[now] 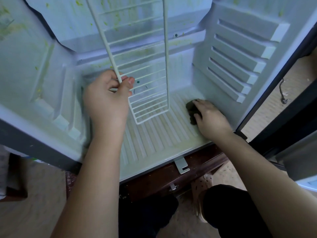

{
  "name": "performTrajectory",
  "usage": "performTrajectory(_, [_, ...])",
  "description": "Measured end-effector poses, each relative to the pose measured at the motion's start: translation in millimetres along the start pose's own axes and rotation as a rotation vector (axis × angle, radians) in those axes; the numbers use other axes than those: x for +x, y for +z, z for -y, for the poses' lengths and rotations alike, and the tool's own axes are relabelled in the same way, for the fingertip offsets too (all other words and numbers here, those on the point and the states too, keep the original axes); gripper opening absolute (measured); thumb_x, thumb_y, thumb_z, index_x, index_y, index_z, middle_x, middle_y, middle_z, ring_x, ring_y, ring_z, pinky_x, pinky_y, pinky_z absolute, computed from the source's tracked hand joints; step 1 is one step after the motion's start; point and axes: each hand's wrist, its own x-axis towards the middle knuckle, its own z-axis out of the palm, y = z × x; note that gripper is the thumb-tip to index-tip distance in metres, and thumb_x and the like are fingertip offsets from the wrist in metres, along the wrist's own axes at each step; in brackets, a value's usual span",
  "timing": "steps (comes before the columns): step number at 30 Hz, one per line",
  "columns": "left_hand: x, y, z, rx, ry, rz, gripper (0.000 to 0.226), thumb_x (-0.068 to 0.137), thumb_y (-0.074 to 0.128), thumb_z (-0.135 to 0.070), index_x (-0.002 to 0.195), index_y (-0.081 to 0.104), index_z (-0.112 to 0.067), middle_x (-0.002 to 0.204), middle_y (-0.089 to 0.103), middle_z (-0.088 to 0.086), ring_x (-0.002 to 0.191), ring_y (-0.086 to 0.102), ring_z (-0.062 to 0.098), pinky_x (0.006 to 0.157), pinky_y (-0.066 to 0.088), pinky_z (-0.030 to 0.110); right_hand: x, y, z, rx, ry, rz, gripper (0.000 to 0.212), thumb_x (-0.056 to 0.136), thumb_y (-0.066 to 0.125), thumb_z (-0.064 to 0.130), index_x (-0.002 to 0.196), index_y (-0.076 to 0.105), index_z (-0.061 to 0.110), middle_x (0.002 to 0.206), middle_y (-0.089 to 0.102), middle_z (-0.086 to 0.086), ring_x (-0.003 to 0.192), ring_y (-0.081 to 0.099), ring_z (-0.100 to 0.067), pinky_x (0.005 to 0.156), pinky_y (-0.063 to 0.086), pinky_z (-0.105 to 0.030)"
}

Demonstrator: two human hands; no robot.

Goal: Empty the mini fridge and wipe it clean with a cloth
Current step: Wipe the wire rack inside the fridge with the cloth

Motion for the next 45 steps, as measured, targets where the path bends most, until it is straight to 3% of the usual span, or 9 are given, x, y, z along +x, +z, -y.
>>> performTrajectory(8, [7,2,3,-0.043,0.069,-0.163,0.020,0.080,0.070,-0.019,0.068,0.061,-0.034,0.073,0.071,0.000,0.061,0.068,0.016,0.067,0.058,0.048,83,24,22,0.157,-0.138,-0.027,0.043,0.092,0.052,0.003,0.135,0.055,0.010,0.139,0.053,-0.007,0.129,0.046,-0.024,0.107,0.026,-0.021])
performTrajectory(15, [13,4,7,-0.013,0.110,-0.134,0.017,0.078,0.069,-0.027,0.066,0.061,-0.037,0.069,0.070,-0.010,0.065,0.069,0.017,0.068,0.058,0.045,53,8,21,0.463,-0.194,0.209,0.039,0.088,0.056,-0.007,0.117,0.068,0.016,0.107,0.071,-0.004,0.080,0.064,-0.006,0.077,0.049,-0.012])
performTrajectory(19, [11,3,1,-0.022,0.114,-0.131,0.020,0.079,0.069,-0.023,0.067,0.059,-0.035,0.070,0.069,-0.013,0.062,0.068,0.013,0.066,0.058,0.044,-13,-10,17,0.521,-0.260,0.351,0.042,0.086,0.060,-0.009,0.118,0.066,0.017,0.117,0.068,-0.006,0.106,0.064,-0.024,0.091,0.050,-0.026])
performTrajectory(22, [9,3,-2,-0.054,0.094,-0.138,0.023,0.079,0.070,-0.021,0.066,0.058,-0.035,0.065,0.067,-0.018,0.062,0.068,0.015,0.065,0.058,0.045,-68,-18,14,0.482,-0.349,0.390,0.040,0.087,0.064,-0.001,0.118,0.067,0.023,0.124,0.064,0.008,0.126,0.051,-0.005,0.107,0.038,-0.022])
performTrajectory(27, [7,2,-2,-0.091,0.062,-0.130,0.023,0.078,0.070,-0.022,0.064,0.057,-0.036,0.062,0.066,-0.021,0.059,0.067,0.014,0.063,0.059,0.045,-90,-37,24,0.652,-0.209,0.368,0.037,0.091,0.062,0.005,0.108,0.068,0.038,0.105,0.068,0.025,0.106,0.060,0.007,0.092,0.042,-0.010])
performTrajectory(30, [8,3,0,-0.088,0.065,-0.147,0.025,0.078,0.071,-0.020,0.064,0.057,-0.036,0.061,0.066,-0.021,0.059,0.067,0.015,0.063,0.060,0.044,-63,-45,31,0.608,-0.083,-0.001,0.037,0.091,0.062,0.006,0.112,0.066,0.035,0.112,0.064,0.021,0.105,0.055,0.011,0.092,0.035,-0.002])
performTrajectory(33, [12,3,6,-0.030,0.087,-0.169,0.026,0.077,0.070,-0.026,0.060,0.055,-0.038,0.062,0.066,-0.020,0.060,0.068,0.015,0.064,0.058,0.045,-26,-35,35,0.303,0.028,-0.370,0.038,0.092,0.059,0.007,0.129,0.060,0.014,0.125,0.061,0.003,0.117,0.053,-0.010,0.100,0.035,-0.013])
performTrajectory(38, [18,5,12,0.051,0.126,-0.200,0.021,0.076,0.069,-0.033,0.061,0.055,-0.031,0.062,0.065,-0.019,0.062,0.068,0.022,0.063,0.057,0.046,8,9,40,-0.148,0.233,0.042,0.064,0.100,0.042,0.024,0.154,0.009,0.012,0.160,0.009,-0.008,0.147,0.008,-0.026,0.120,0.011,-0.037])
performTrajectory(45, [19,5,12,0.025,0.160,-0.235,0.023,0.078,0.069,-0.027,0.060,0.054,-0.032,0.061,0.064,-0.019,0.061,0.068,0.016,0.063,0.058,0.046,82,19,35,-0.043,0.146,-0.002,0.053,0.098,0.044,0.015,0.149,0.031,0.008,0.155,0.028,-0.011,0.141,0.027,-0.028,0.114,0.018,-0.030])
